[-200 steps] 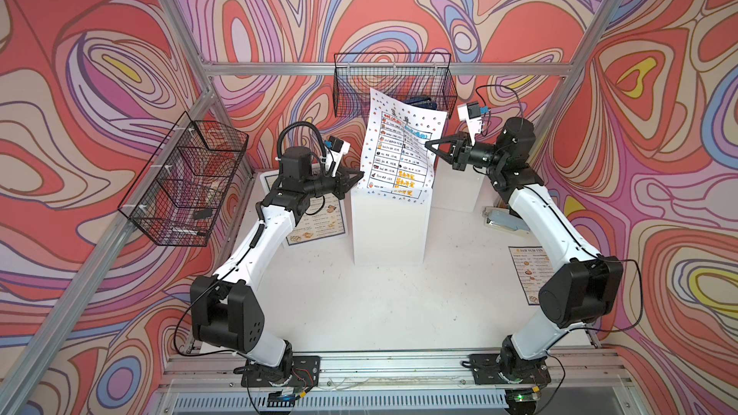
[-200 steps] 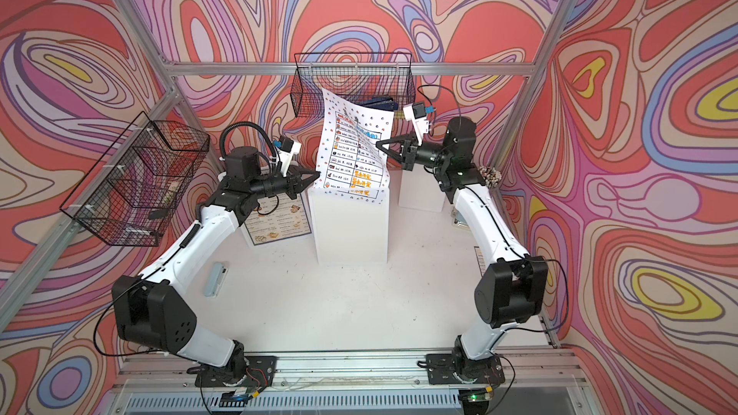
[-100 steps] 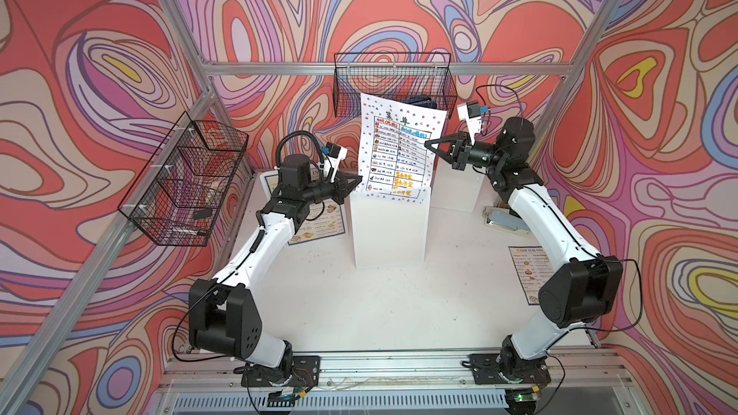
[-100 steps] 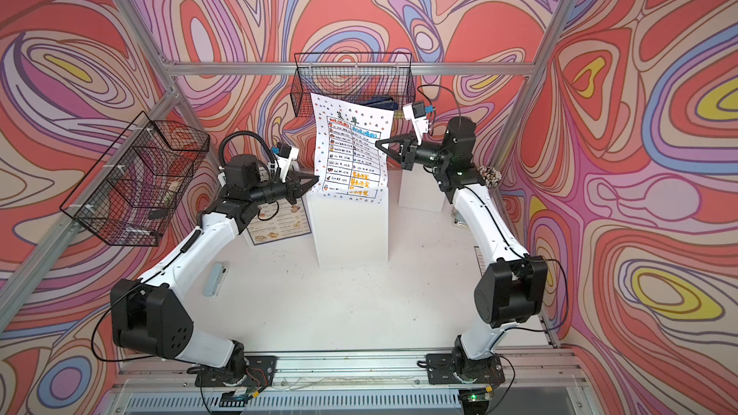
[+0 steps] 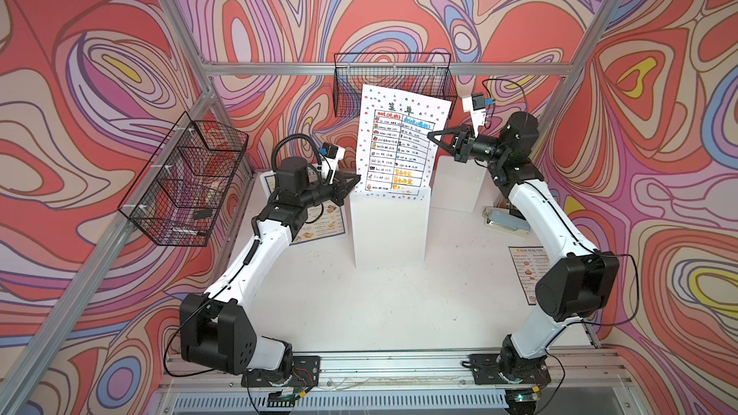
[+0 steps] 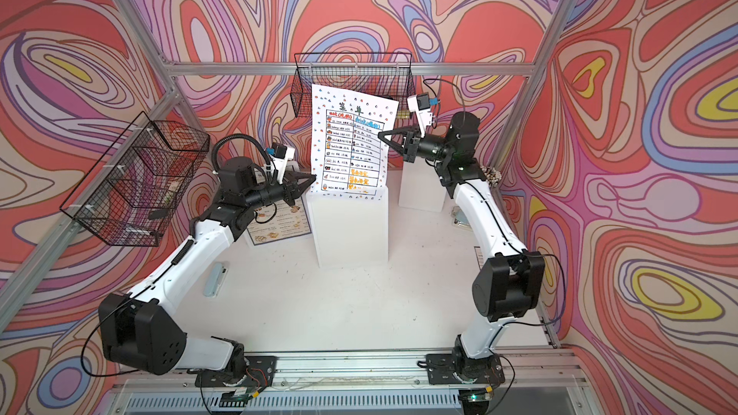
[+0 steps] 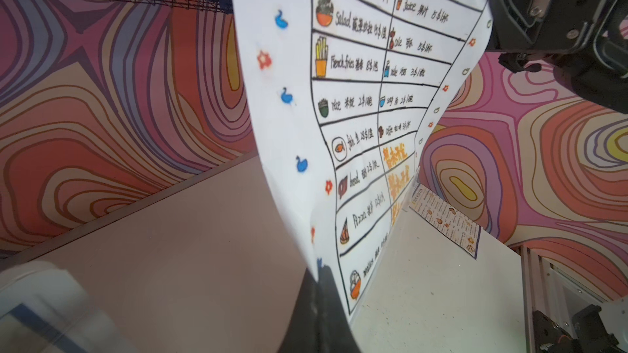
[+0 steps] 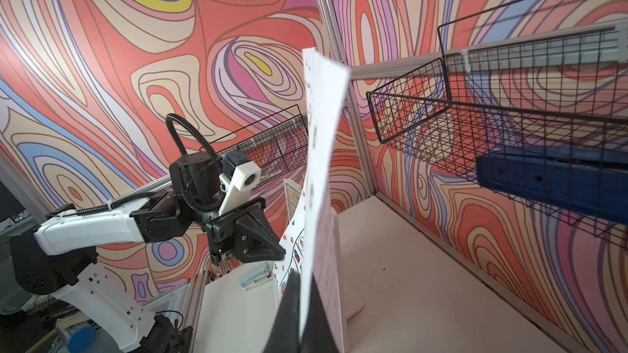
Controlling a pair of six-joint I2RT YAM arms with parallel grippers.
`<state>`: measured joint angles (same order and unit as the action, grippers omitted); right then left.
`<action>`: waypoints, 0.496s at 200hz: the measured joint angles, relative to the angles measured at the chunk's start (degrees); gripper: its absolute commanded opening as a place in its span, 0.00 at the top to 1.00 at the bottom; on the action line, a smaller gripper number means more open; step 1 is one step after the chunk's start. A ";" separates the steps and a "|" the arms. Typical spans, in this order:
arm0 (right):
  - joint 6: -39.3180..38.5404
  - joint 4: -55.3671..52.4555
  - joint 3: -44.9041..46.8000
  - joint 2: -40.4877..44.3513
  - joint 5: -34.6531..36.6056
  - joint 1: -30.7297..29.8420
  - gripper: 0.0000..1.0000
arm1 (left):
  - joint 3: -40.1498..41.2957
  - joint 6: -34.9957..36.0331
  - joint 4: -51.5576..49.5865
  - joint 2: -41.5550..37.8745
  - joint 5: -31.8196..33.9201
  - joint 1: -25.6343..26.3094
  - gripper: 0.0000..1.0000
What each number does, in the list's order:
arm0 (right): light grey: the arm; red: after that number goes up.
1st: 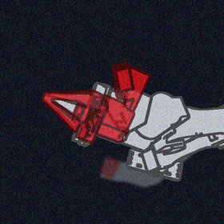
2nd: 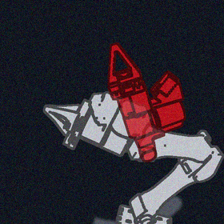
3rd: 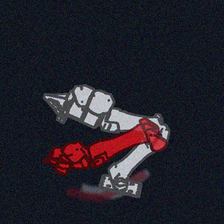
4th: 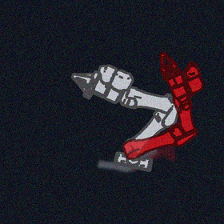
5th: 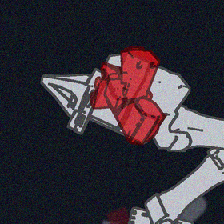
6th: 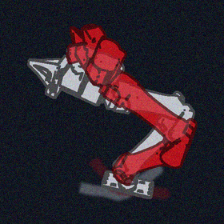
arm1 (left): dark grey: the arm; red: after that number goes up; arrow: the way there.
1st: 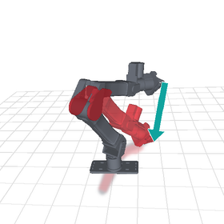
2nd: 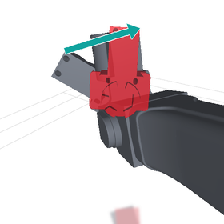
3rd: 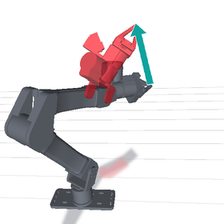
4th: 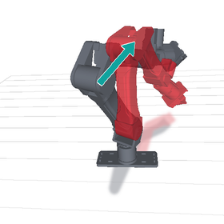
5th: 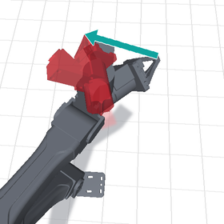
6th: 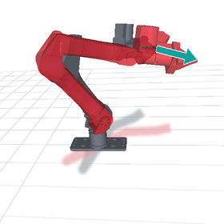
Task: Insert the menus into the narrow rack
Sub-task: Insert the menu into the narrow rack.
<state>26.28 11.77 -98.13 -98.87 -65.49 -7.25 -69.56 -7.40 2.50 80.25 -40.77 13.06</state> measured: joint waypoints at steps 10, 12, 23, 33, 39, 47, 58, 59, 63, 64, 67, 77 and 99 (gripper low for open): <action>0.00 0.09 0.00 -0.07 -0.07 0.00 1.00 | 0.92 -0.15 0.37 -0.79 0.39 0.02 1.00; 0.00 0.11 0.00 -0.11 -0.11 0.00 1.00 | 1.03 -0.17 0.39 -0.90 0.39 0.02 1.00; 0.22 0.52 0.02 -0.33 -0.22 0.00 1.00 | 1.55 -0.17 0.72 -1.44 0.63 0.02 1.00; 0.46 0.76 0.07 -0.48 -0.35 0.00 1.00 | 1.77 -0.17 0.85 -1.66 0.81 0.02 1.00; 0.61 0.85 0.09 -0.52 -0.37 -0.02 1.00 | 2.08 -0.20 1.22 -1.77 1.01 0.02 1.00; 0.76 1.09 0.09 -0.61 -0.37 0.00 1.00 | 2.62 -0.22 1.77 -1.95 1.29 0.02 1.00; 0.83 1.09 0.09 -0.68 -0.39 -0.02 1.00 | 3.19 -0.37 2.32 -1.99 1.68 0.02 1.00; 0.83 1.07 0.09 -0.68 -0.39 0.00 1.00 | 3.23 -0.39 2.36 -1.99 1.70 0.02 1.00; 0.83 1.03 0.09 -0.68 -0.39 0.00 1.00 | 3.37 -0.44 2.49 -1.99 1.84 0.02 1.00; 0.83 1.03 0.09 -0.68 -0.42 0.00 1.00 | 3.37 -0.44 2.51 -1.99 1.86 0.02 1.00; 0.79 0.87 0.09 -0.68 -0.39 0.00 1.00 | 3.37 -0.57 2.51 -1.97 1.86 0.02 1.00; 0.68 0.28 -0.20 -0.70 -0.35 -0.02 1.00 | 3.37 -0.81 2.69 -1.90 2.01 0.13 1.00; 0.70 -0.48 -2.45 -1.60 -0.35 -0.02 1.00 | 3.34 -0.83 3.28 -1.73 3.28 1.14 1.00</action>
<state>26.98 11.29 -100.57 -100.47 -65.84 -7.27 -66.22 -8.23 5.78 78.52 -37.50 14.20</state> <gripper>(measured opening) 0.041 0.047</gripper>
